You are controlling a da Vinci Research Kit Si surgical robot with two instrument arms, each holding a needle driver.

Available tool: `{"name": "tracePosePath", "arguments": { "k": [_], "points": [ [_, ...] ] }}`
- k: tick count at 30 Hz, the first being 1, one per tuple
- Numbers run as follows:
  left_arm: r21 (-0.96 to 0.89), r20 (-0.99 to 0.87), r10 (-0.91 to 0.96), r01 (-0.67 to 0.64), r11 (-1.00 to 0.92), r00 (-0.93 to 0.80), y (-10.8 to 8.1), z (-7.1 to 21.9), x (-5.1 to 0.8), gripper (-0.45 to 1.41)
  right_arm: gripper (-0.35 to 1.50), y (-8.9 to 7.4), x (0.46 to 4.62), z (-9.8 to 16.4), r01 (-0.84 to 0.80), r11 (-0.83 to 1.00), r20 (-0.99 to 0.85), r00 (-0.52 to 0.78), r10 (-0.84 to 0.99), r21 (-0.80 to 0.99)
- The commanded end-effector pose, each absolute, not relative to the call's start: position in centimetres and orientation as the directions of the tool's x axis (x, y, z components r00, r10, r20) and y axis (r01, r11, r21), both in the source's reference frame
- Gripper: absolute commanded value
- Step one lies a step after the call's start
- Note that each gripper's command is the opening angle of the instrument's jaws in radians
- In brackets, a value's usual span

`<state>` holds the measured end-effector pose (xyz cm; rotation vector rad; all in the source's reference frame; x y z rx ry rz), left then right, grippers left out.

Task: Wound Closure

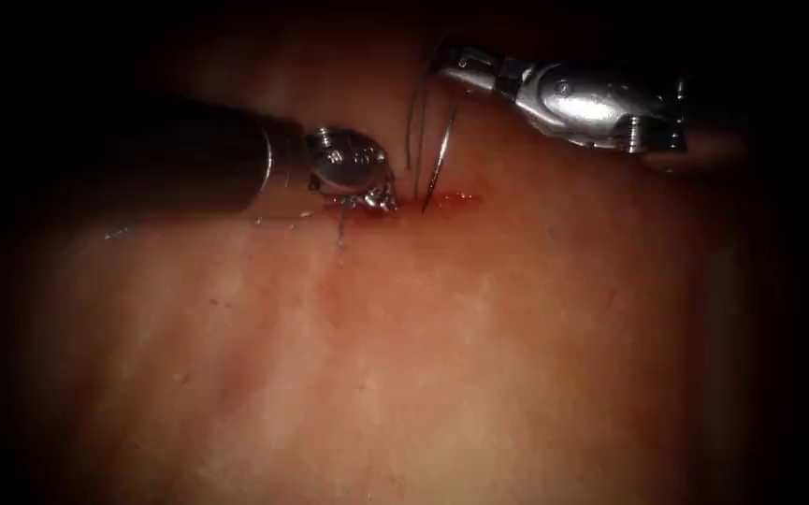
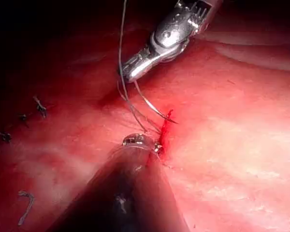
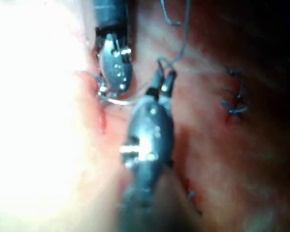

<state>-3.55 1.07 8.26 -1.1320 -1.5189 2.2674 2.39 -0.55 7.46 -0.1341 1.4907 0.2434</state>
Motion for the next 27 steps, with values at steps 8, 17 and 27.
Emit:
{"name": "tracePosePath", "arguments": {
  "k": [8, 17, 27],
  "points": [
    [-0.853, -0.496, 0.53, 0.271, -0.446, -0.688, 1.09, 8.16, -3.6, -0.43, -0.35, -0.47, 2.47, 7.56, -0.249, 0.968, -0.996, 0.072, 0.051, 0.031],
    [-0.849, -0.501, 0.537, 0.264, -0.458, -0.679, 1.14, 8.09, -3.56, -0.42, -0.35, -0.41, 2.47, 7.69, -0.277, 0.961, -0.995, 0.096, 0.037, 0.009],
    [-0.837, -0.52, 0.539, 0.27, -0.475, -0.663, 1.2, 7.97, -3.55, -0.42, -0.35, -0.52, 2.57, 7.86, -0.268, 0.963, -0.991, 0.132, 0.013, -0.024]
  ]
}}
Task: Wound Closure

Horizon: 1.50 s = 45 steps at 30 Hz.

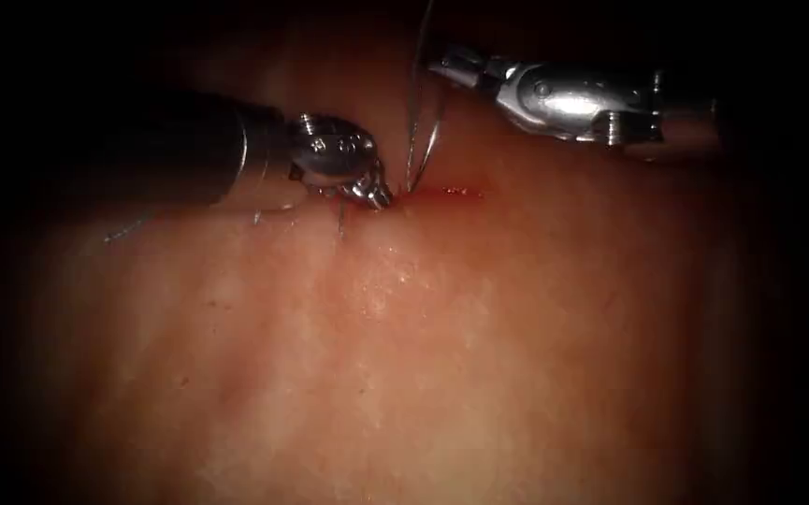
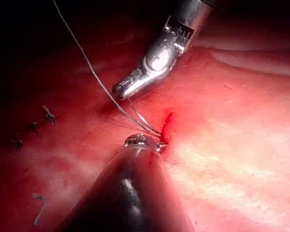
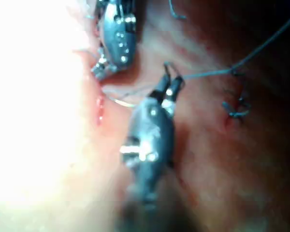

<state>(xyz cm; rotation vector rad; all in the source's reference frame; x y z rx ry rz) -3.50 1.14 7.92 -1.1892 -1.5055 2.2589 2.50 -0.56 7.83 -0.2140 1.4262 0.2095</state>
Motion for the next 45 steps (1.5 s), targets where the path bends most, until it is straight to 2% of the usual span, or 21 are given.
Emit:
{"name": "tracePosePath", "arguments": {
  "k": [1, 12, 26, 40, 45],
  "points": [
    [-0.838, -0.519, 0.539, 0.27, -0.475, -0.663, 1.2, 7.97, -3.55, -0.42, -0.35, -0.52, 2.57, 7.86, -0.267, 0.963, -0.991, 0.134, 0.006, -0.03],
    [-0.823, -0.545, 0.536, 0.289, -0.489, -0.645, 1.24, 7.79, -3.55, -0.42, -0.35, -0.54, 2.58, 7.86, -0.229, 0.972, -0.989, 0.148, -0.023, -0.057],
    [-0.816, -0.555, 0.531, 0.295, -0.497, -0.641, 1.27, 7.78, -3.52, -0.42, -0.35, -0.65, 2.66, 7.64, -0.083, 0.996, -0.998, 0.06, -0.025, -0.03],
    [-0.803, -0.571, 0.533, 0.29, -0.521, -0.624, 1.35, 7.6, -3.39, -0.38, -0.35, -0.64, 2.72, 7.72, 0.1, 0.995, -0.998, 0.057, -0.025, -0.019],
    [-0.802, -0.57, 0.534, 0.284, -0.525, -0.625, 1.28, 7.61, -3.43, -0.38, -0.35, -0.57, 2.72, 7.8, 0.079, 0.991, -0.991, 0.078, -0.111, -0.105]
  ]
}}
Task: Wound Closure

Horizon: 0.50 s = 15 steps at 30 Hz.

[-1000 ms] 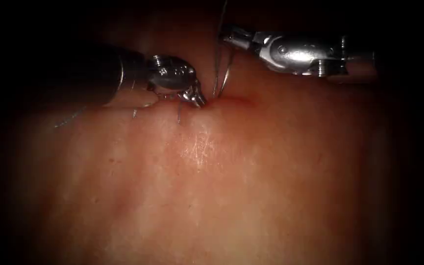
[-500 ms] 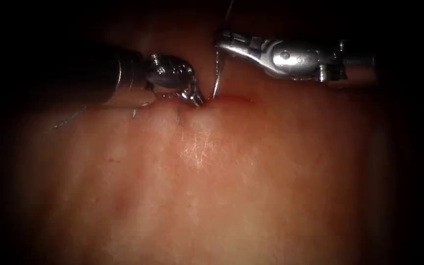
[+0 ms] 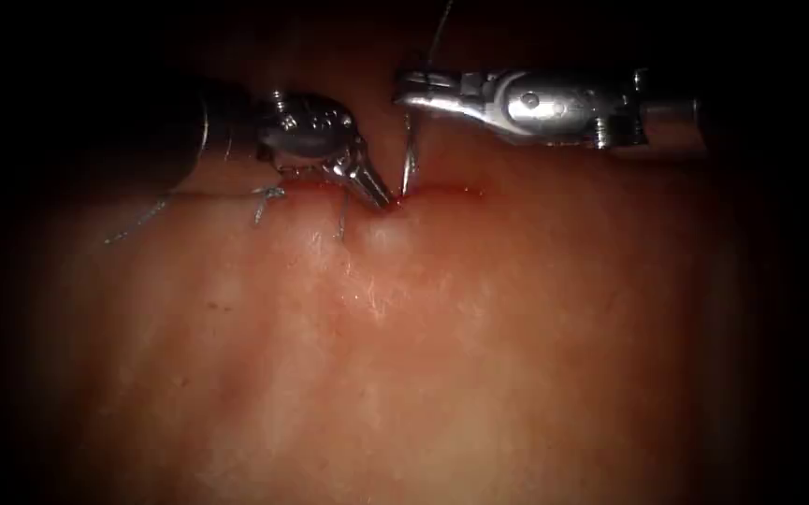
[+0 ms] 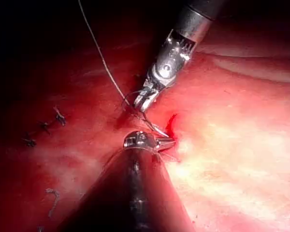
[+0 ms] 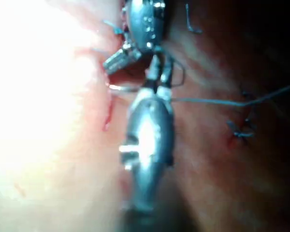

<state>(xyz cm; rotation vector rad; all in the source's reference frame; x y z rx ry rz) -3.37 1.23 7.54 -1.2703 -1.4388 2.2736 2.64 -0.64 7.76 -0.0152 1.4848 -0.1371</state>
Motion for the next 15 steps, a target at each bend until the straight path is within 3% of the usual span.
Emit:
{"name": "tracePosePath", "arguments": {
  "k": [1, 6, 15],
  "points": [
    [-0.802, -0.57, 0.534, 0.284, -0.525, -0.625, 1.28, 7.61, -3.43, -0.38, -0.35, -0.57, 2.72, 7.8, 0.079, 0.991, -0.991, 0.078, -0.111, -0.105],
    [-0.802, -0.571, 0.532, 0.285, -0.525, -0.625, 1.28, 7.63, -3.41, -0.38, -0.35, -0.54, 2.7, 7.84, 0.077, 0.965, -0.962, 0.092, -0.259, -0.252],
    [-0.801, -0.573, 0.529, 0.289, -0.524, -0.626, 1.28, 7.63, -3.37, -0.38, -0.35, -0.65, 2.74, 7.66, 0.113, 0.966, -0.971, 0.036, -0.237, -0.232]
  ]
}}
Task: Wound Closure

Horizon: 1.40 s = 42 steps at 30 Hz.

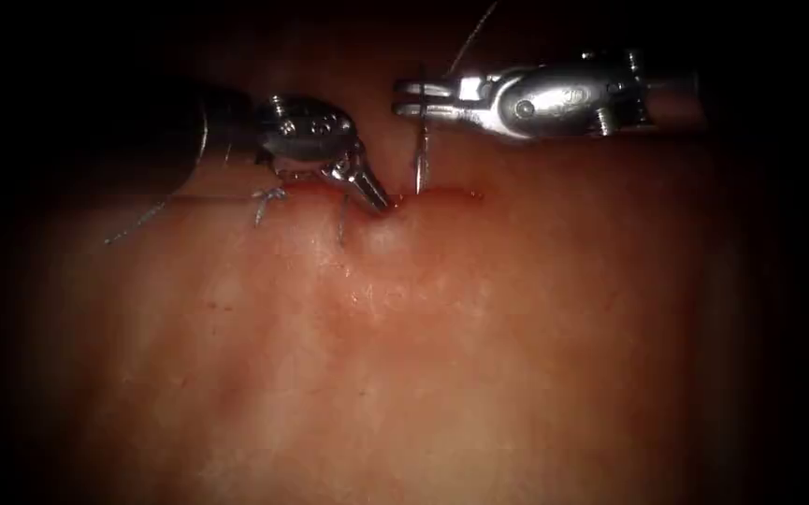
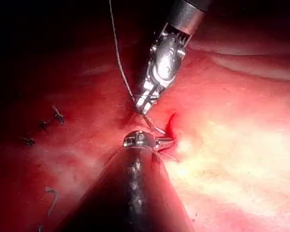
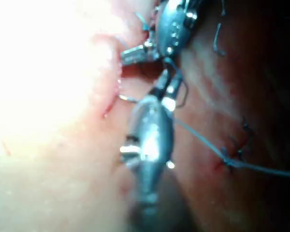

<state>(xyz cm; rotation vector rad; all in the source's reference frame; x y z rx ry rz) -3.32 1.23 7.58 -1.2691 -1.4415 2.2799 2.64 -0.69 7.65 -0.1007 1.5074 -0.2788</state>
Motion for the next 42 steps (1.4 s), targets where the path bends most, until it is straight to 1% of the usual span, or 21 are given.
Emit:
{"name": "tracePosePath", "arguments": {
  "k": [1, 5, 7, 8, 11, 12, 13, 15, 19, 26, 31, 42],
  "points": [
    [-0.801, -0.573, 0.529, 0.289, -0.524, -0.626, 1.3, 7.6, -3.37, -0.38, -0.35, -0.6, 2.74, 7.6, 0.115, 0.968, -0.973, 0.034, -0.23, -0.225],
    [-0.8, -0.573, 0.53, 0.288, -0.527, -0.625, 1.3, 7.6, -3.34, -0.37, -0.35, -0.7, 2.75, 7.7, 0.142, 0.972, -0.98, 0.04, -0.197, -0.189],
    [-0.797, -0.573, 0.538, 0.266, -0.543, -0.618, 1.3, 7.6, -3.3, -0.35, -0.35, -0.7, 2.75, 7.7, 0.154, 0.976, -0.986, 0.046, -0.163, -0.154],
    [-0.792, -0.567, 0.543, 0.229, -0.566, -0.619, 1.4, 7.6, -3.26, -0.33, -0.35, -0.7, 2.75, 7.7, 0.155, 0.979, -0.989, 0.046, -0.14, -0.131],
    [-0.763, -0.547, 0.539, 0.117, -0.636, -0.641, 1.6, 7.4, -3.17, -0.13, -0.35, -0.7, 2.75, 7.7, 0.157, 0.98, -0.99, 0.049, -0.134, -0.125],
    [-0.752, -0.54, 0.535, 0.087, -0.654, -0.65, 1.6, 7.4, -3.15, -0.11, -0.35, -0.7, 2.75, 7.7, 0.157, 0.98, -0.99, 0.049, -0.134, -0.125],
    [-0.752, -0.54, 0.535, 0.087, -0.654, -0.65, 1.6, 7.4, -3.15, -0.11, -0.35, -0.7, 2.75, 7.7, 0.157, 0.98, -0.99, 0.049, -0.134, -0.125],
    [-0.707, -0.531, 0.511, 0.021, -0.707, -0.676, 1.6, 7.3, -3.13, -0.06, -0.35, -0.7, 2.74, 7.7, 0.159, 0.979, -0.99, 0.051, -0.134, -0.124],
    [-0.66, -0.538, 0.497, -0.027, -0.751, -0.681, 1.5, 7.1, -3.18, -0.1, -0.35, -0.6, 2.74, 7.7, 0.164, 0.979, -0.99, 0.05, -0.133, -0.123],
    [-0.636, -0.559, 0.483, -0.026, -0.771, -0.674, 1.1, 6.9, -3.33, -0.16, -0.35, -0.6, 2.73, 7.7, 0.161, 0.979, -0.99, 0.052, -0.132, -0.122],
    [-0.64, -0.571, 0.477, -0.002, -0.769, -0.668, 0.7, 7.0, -3.49, -0.2, -0.35, -0.6, 2.73, 7.7, 0.161, 0.98, -0.99, 0.056, -0.13, -0.12],
    [-0.64, -0.574, 0.456, 0.025, -0.768, -0.68, 0.4, 7.5, -3.64, -0.21, -0.35, -0.6, 2.73, 7.7, 0.155, 0.985, -0.994, 0.064, -0.088, -0.077]
  ]
}}
